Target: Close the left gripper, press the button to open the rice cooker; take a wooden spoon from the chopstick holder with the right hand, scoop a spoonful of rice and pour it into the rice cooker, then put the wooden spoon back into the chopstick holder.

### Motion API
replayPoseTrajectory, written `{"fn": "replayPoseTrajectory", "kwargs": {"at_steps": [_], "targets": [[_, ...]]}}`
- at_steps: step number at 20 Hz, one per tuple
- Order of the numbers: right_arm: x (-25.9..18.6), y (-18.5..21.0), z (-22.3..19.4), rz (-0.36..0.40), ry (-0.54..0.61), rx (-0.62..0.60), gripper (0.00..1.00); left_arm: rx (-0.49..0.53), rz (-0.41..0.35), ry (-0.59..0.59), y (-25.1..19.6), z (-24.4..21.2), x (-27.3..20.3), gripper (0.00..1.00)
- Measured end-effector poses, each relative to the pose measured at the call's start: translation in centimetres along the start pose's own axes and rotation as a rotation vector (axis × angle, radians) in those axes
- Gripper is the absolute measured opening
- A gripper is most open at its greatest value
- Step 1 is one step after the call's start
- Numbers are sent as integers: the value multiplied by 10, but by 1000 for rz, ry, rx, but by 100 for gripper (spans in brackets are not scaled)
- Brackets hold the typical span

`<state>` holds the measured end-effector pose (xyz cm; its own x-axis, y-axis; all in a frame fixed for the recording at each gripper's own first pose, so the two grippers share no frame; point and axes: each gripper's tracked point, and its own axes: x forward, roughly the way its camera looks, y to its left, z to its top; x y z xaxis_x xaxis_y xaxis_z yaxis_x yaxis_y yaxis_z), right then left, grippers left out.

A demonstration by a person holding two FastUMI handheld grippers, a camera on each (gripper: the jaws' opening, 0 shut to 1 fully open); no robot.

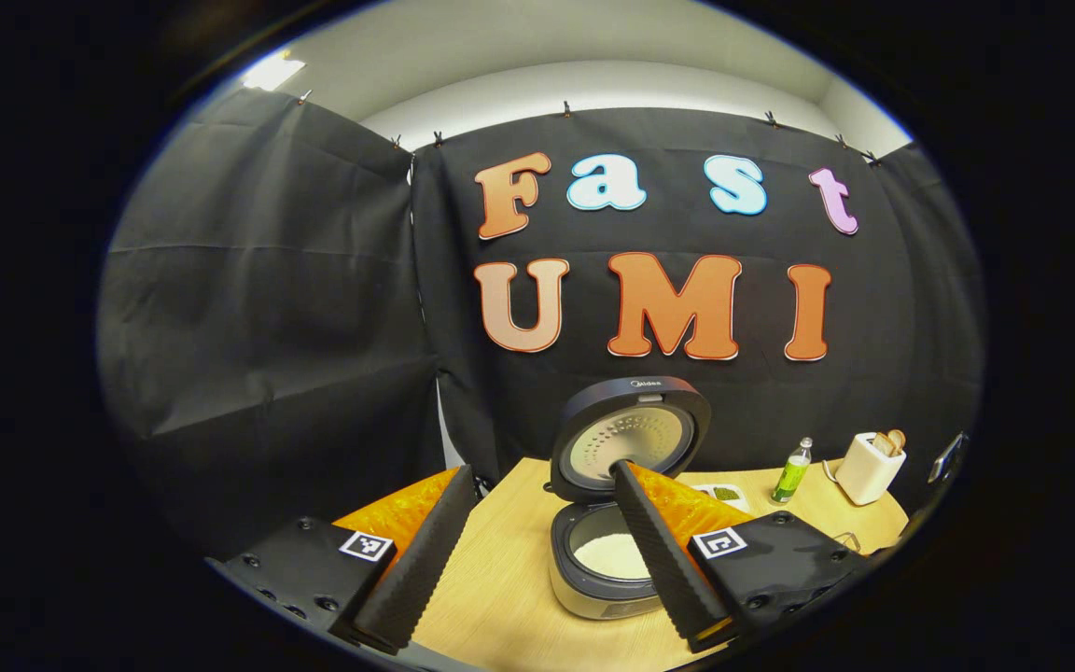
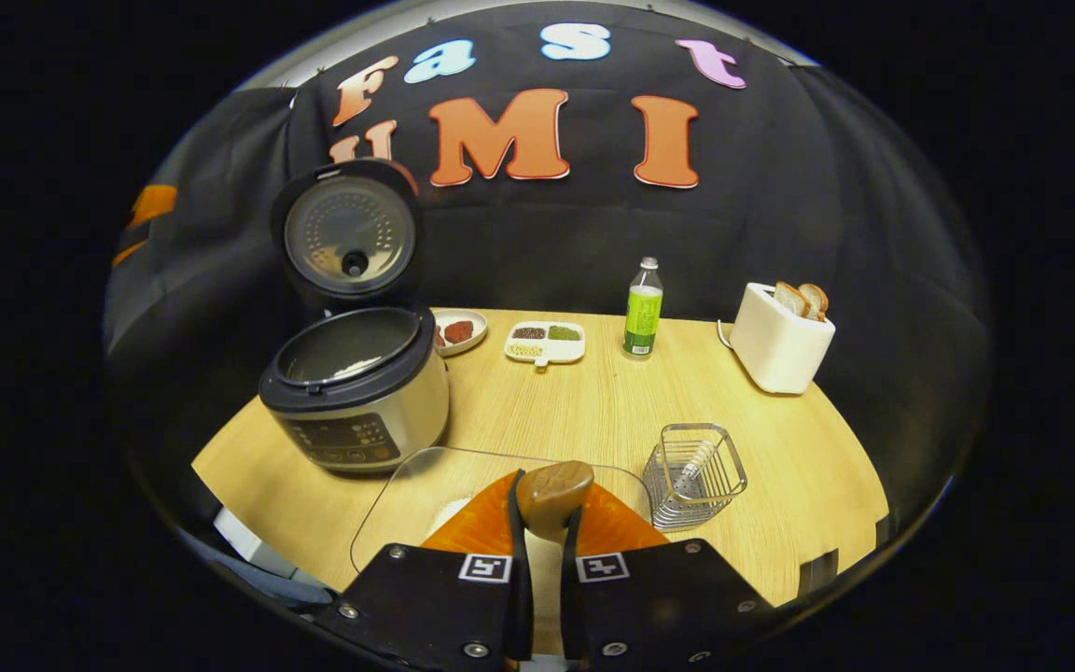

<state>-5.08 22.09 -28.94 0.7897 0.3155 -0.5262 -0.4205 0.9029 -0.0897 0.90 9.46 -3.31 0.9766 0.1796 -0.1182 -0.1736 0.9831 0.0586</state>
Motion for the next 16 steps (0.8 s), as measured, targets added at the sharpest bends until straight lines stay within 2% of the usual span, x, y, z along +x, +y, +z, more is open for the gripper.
{"fn": "replayPoseTrajectory", "kwargs": {"at_steps": [2,5,8,13,16], "targets": [[-2,-3,-2,-29,14,50,11,-2,0,-1,0,1,2,100],[-5,-7,-3,-44,54,213,11,-16,8,5,5,-3,3,100],[-5,14,-6,34,107,417,11,-29,19,13,10,-7,6,100],[-2,42,-4,91,109,517,11,-30,25,16,13,-8,7,100],[7,55,-5,148,131,624,11,-26,31,25,10,-14,5,100]]}}
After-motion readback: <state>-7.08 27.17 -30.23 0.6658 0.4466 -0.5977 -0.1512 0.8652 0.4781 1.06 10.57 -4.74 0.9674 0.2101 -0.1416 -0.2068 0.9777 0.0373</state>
